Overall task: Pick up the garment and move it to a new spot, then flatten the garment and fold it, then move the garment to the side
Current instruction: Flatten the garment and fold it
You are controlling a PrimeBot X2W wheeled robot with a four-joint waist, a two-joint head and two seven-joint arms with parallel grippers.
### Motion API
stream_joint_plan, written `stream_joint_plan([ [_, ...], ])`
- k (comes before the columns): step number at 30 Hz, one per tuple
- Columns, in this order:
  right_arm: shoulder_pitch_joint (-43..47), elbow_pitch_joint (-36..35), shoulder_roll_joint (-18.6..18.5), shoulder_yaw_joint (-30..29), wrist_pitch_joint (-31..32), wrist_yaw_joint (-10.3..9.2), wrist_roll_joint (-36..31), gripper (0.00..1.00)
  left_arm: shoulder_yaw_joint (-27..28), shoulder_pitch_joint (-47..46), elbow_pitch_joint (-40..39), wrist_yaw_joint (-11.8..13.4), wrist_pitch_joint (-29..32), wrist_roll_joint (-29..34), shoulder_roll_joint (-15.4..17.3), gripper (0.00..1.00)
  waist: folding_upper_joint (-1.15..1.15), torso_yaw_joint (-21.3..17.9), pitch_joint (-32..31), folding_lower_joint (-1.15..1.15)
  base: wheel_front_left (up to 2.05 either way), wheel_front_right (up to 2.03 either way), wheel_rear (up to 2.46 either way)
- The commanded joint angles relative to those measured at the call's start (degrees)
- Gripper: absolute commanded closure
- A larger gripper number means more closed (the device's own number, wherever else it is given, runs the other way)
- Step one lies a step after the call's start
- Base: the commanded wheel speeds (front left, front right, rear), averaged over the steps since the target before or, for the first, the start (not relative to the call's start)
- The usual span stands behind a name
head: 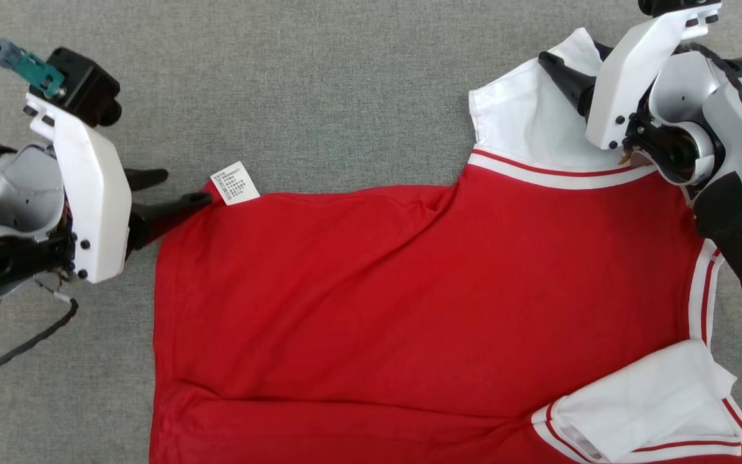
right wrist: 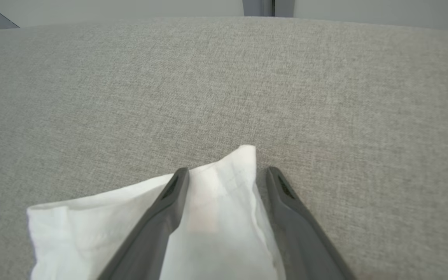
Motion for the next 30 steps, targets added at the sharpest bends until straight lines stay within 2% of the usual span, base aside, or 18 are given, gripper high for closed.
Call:
stream_joint_plan([
  [1, 0.37, 0.6, 0.06, 1.07, -0.01, 0.12, 0.84, 0.0, 0.13, 0.82, -0.96, 0.53, 0.37, -0.58, 0.4, 0.0, 0.0, -0.01, -0.1, 0.0, 0.0, 0.0, 0.0],
  [5, -0.2, 0.77, -0.17, 2.39, -0.52, 0.12, 1.96, 0.0, -0.39, 1.57, -2.0, 1.09, 0.62, -0.03, 1.14, 0.0, 0.0, -0.07, 0.0, 0.0, 0.0, 0.0, 0.0],
  [8, -0.78, 0.97, -0.38, 3.71, -0.83, 0.12, 3.01, 0.01, -0.51, 2.21, -2.02, 0.97, 0.28, -0.95, 0.19, 0.0, 0.0, -0.19, 0.25, 0.0, 0.0, 0.0, 0.0],
  [10, -1.05, 1.17, -0.48, 4.47, -1.15, 0.12, 3.64, 0.09, -0.7, 1.96, -1.49, 0.8, 0.09, -0.51, -0.09, 0.0, 0.0, -0.3, 0.46, 0.0, 0.0, 0.0, 0.0],
  [11, -1.25, 1.28, -0.51, 4.89, -1.12, 0.12, 3.95, 0.31, -0.87, 1.81, -1.18, 0.69, 0.02, -0.47, -0.46, 0.03, 0.0, -0.34, 0.53, 0.0, 0.0, 0.0, 0.0],
  [12, -1.33, 1.39, -0.54, 5.34, -1.24, 0.12, 4.24, 0.51, -1.05, 1.77, -0.93, 0.49, 0.24, -0.81, -0.88, 0.35, 0.0, -0.38, 0.54, 0.0, 0.0, 0.0, 0.0],
  [13, -1.35, 1.44, -0.54, 5.77, -1.35, 0.12, 4.55, 0.64, -1.02, 1.6, -0.78, 0.41, 0.06, -0.87, -1.15, 0.61, 0.0, -0.41, 0.5, 0.0, 0.0, 0.0, 0.0],
  [14, -1.34, 1.48, -0.58, 6.14, -1.53, 0.12, 4.87, 0.78, -0.81, 1.27, -0.57, 0.23, -0.41, -0.78, -1.31, 0.93, 0.0, -0.43, 0.42, 0.0, 0.0, 0.0, 0.0],
  [15, -1.36, 1.53, -0.68, 6.55, -1.67, 0.12, 5.19, 1.0, -0.57, 1.05, -0.27, 0.11, -0.72, -0.63, -1.32, 1.0, 0.0, -0.46, 0.23, 0.0, 0.0, 0.0, 0.0],
  [30, 2.55, 0.29, -4.42, 9.13, -9.79, 0.12, 12.06, 1.0, 3.37, 8.78, 3.38, -0.17, -9.81, -5.25, -1.46, 1.0, 0.0, -0.55, -6.3, 0.0, 0.0, 0.0, 0.0],
])
